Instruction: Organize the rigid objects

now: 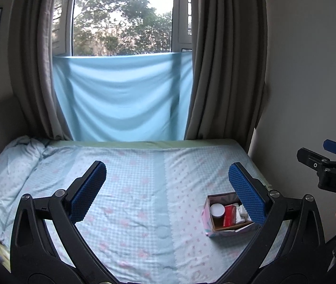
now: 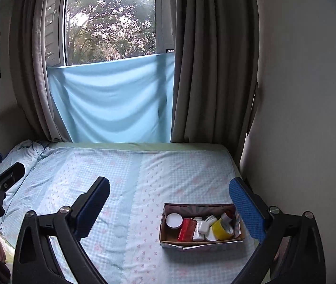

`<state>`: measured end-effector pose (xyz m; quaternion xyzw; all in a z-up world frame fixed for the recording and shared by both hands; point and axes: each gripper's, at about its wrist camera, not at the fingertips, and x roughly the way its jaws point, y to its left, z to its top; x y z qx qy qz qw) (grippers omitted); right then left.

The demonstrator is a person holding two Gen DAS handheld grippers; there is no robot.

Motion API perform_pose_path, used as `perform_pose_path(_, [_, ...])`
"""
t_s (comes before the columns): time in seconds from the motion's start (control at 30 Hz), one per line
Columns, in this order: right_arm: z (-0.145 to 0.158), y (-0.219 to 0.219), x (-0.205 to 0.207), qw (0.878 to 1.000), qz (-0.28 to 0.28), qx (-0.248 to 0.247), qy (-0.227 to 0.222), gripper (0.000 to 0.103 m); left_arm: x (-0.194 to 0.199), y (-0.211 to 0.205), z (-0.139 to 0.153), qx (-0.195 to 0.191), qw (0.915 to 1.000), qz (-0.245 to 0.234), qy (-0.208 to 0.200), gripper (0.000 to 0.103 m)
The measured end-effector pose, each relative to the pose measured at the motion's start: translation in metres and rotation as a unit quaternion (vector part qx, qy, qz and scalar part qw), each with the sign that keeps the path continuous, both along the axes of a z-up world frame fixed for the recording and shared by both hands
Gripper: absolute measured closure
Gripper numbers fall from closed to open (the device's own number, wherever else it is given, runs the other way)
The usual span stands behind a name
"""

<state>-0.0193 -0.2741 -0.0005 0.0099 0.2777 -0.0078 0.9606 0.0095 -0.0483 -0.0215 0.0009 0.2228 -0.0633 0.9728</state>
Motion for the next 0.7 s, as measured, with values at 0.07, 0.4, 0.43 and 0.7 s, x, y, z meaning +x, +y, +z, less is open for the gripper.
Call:
perform_pose_path(0.07, [-0.0005,-0.0005,-0.0003,1.000,0.001,0.003,0.000,0.002,-0.0026,0.0008,0.0000,0.000,1.0000,0.000,0.000,0.000])
perform_pose_path(0.4, [-0.0012,0.0008,0.0015,1.000,0.001,0.000,0.002,0.002,-0.0002,0.0012,-0.0034,-0.007,1.0000,0.000,0.005,0.000])
perform_pose_path(0.43, [-0.0010,0.0009,0.0019,1.000,0.001,0.000,0.001,0.002,-0.0001,0.0017,-0.0031,-0.007,1.0000,0.000,0.004,0.000])
perform_pose_path(0.7, [-0.0019,0.0019,0.0032,1.000,-0.002,0.001,0.003,0.002,0.0012,0.0020,-0.0020,-0.010,0.9999,0.001,0.002,0.000])
